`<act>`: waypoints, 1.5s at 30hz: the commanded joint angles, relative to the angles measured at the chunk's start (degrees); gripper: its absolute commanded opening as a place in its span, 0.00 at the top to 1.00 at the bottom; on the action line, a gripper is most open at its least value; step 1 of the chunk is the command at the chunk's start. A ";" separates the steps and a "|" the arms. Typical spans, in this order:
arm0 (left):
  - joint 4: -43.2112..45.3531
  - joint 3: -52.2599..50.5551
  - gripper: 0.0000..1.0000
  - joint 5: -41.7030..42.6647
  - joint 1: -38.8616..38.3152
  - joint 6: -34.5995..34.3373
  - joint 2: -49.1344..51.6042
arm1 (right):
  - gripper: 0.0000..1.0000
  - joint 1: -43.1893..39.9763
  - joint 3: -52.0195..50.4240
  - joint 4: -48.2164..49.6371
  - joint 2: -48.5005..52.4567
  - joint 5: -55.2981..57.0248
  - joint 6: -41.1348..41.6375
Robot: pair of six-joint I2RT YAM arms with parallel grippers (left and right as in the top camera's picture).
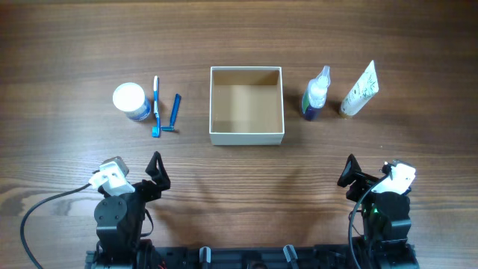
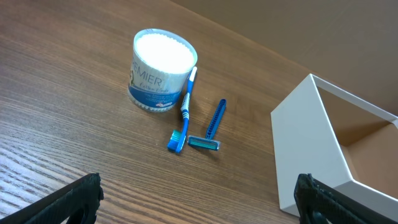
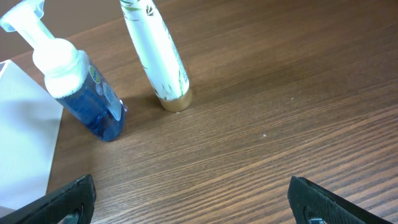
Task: Pack container
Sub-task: 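Move the right gripper toward the blue foam soap bottle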
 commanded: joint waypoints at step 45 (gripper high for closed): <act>0.37 -0.33 0.00 -0.13 -0.31 0.52 -0.68 | 0.00 10.88 72.72 -17.64 98.47 -4.00 -3.04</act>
